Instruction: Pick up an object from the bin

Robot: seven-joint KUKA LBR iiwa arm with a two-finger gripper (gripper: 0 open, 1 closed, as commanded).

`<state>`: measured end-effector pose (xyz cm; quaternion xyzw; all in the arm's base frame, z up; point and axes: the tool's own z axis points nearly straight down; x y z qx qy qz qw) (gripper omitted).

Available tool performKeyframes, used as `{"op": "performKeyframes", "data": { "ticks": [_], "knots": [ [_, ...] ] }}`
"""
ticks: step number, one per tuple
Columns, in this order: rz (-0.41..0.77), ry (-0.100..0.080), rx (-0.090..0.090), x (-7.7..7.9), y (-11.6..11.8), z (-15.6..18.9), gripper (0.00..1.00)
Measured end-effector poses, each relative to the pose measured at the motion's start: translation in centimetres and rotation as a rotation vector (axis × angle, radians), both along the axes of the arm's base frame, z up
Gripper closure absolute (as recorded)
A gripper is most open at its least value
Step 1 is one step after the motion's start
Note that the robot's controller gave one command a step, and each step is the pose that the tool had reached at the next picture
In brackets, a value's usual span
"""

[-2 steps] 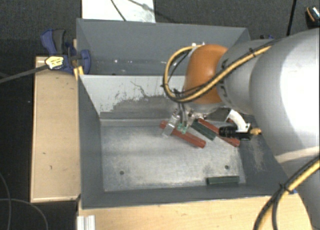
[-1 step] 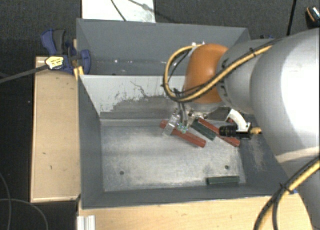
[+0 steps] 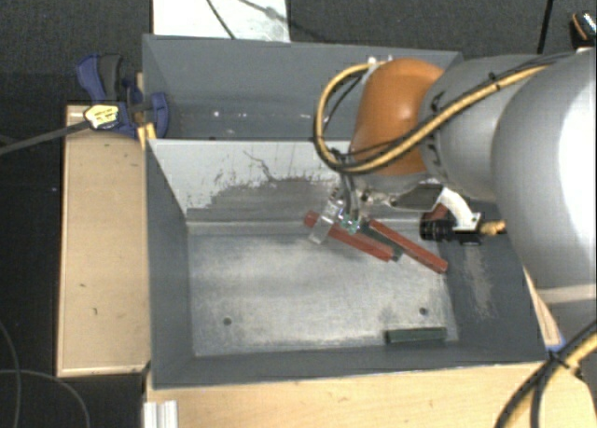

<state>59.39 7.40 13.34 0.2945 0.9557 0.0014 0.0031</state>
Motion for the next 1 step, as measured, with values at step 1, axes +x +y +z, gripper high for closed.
{"op": "performKeyframes", "data": {
  "ticks": [1],
  "knots": [
    [0.009,-0.001,0.000,0.18,0.00,5.95,1.00]
  ]
}}
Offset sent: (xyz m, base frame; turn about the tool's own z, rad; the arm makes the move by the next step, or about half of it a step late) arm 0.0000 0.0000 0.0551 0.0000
